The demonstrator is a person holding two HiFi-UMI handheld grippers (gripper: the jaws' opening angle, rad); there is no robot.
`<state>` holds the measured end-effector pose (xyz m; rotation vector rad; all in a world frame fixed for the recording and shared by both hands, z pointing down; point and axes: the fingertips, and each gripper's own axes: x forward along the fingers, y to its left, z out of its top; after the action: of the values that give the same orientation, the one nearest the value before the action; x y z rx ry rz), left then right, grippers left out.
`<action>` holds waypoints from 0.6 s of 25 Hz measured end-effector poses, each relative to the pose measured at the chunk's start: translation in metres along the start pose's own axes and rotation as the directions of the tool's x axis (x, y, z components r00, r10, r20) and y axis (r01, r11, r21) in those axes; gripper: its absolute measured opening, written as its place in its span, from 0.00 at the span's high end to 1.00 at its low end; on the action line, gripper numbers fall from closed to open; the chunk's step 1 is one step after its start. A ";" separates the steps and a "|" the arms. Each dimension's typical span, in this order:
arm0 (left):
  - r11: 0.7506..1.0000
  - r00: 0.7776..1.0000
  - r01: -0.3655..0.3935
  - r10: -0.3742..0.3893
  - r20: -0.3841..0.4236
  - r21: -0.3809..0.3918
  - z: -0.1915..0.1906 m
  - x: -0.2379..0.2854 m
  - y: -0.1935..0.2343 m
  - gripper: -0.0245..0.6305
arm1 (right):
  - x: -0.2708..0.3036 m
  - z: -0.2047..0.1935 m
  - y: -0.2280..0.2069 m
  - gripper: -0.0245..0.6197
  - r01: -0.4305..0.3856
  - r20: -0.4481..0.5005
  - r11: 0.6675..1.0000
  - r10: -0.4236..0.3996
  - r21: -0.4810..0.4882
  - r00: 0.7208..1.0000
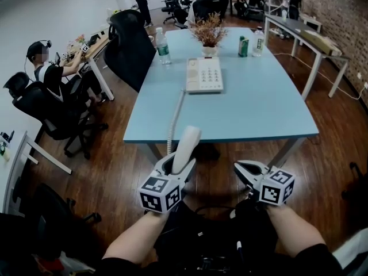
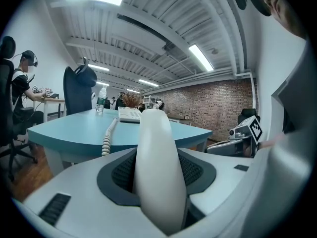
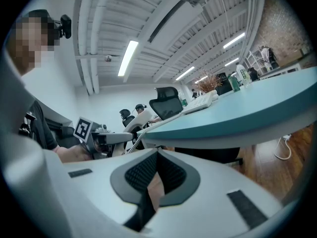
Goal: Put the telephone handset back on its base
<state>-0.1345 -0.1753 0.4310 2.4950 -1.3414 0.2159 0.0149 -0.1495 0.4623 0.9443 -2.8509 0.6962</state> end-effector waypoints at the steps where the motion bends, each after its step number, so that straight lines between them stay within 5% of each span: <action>1: 1.000 1.000 0.000 0.000 -0.001 0.001 0.000 0.000 0.000 0.65 | 0.000 0.000 0.001 0.94 -0.002 0.000 1.000 0.002 0.001 1.000; 15: 1.000 1.000 -0.006 0.007 -0.007 0.015 0.001 -0.001 -0.007 0.65 | 0.002 0.000 0.005 0.94 -0.015 0.000 1.000 0.015 0.005 1.000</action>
<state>-0.1288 -0.1714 0.4286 2.5000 -1.3502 0.2360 0.0107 -0.1469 0.4604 0.9245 -2.8611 0.7054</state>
